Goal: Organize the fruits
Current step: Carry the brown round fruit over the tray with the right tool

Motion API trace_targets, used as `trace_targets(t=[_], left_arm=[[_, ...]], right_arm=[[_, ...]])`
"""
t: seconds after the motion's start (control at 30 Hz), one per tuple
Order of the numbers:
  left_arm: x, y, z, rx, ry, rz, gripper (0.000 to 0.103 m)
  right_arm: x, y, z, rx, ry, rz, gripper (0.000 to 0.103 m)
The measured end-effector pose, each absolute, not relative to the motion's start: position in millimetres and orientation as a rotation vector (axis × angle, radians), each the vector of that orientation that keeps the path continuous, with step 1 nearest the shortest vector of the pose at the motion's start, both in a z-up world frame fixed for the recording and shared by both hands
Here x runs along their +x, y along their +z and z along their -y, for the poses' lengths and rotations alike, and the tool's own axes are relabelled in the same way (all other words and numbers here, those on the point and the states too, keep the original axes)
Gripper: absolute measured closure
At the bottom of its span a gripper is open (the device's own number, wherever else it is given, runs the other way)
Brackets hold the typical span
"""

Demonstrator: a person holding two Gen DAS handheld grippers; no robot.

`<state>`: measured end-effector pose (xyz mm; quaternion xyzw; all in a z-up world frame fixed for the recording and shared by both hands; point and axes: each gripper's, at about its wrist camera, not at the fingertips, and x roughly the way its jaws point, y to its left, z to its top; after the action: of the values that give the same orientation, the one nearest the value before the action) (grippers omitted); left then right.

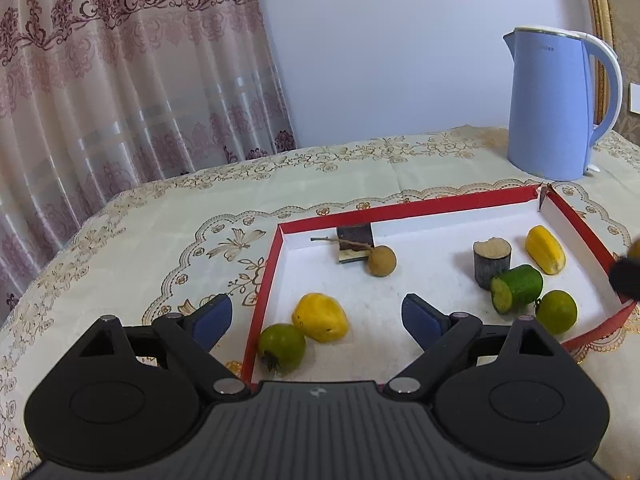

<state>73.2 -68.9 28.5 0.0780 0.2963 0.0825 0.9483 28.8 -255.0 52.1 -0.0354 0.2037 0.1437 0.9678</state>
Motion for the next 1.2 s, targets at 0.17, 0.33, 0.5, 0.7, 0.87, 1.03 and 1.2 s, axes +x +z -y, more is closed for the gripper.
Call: trace_targets(t=[0.17, 0.33, 0.5, 0.7, 0.87, 1.03, 1.2], left_arm=[[68.6, 26.0, 62.7, 0.149, 0.183, -0.604, 0.006], [65.1, 23.6, 57.0, 0.142, 0.184, -0.614, 0.006], [61.8, 19.9, 52.1, 0.143, 0.194, -0.619, 0.006], [59.0, 17.5, 43.5, 0.122, 0.202, -0.625, 0.003], [57.3, 17.3, 40.0, 0.125, 0.210, -0.618, 0.003], [55.6, 17.6, 40.4, 0.125, 0.214, -0.601, 0.002], [55.1, 17.4, 40.7, 0.137, 0.212, -0.604, 0.002]], right_arm=[[44.0, 55.6, 252.2, -0.083, 0.287, -0.411, 0.075], [65.0, 54.7, 246.4, -0.100, 0.289, -0.423, 0.075], [82.8, 52.2, 238.6, -0.106, 0.292, -0.438, 0.075], [103.4, 50.7, 229.5, -0.106, 0.288, -0.450, 0.075], [114.5, 51.8, 226.9, -0.087, 0.276, -0.447, 0.075], [124.6, 56.1, 226.6, -0.050, 0.260, -0.421, 0.075], [131.1, 53.7, 223.7, -0.044, 0.261, -0.417, 0.075]])
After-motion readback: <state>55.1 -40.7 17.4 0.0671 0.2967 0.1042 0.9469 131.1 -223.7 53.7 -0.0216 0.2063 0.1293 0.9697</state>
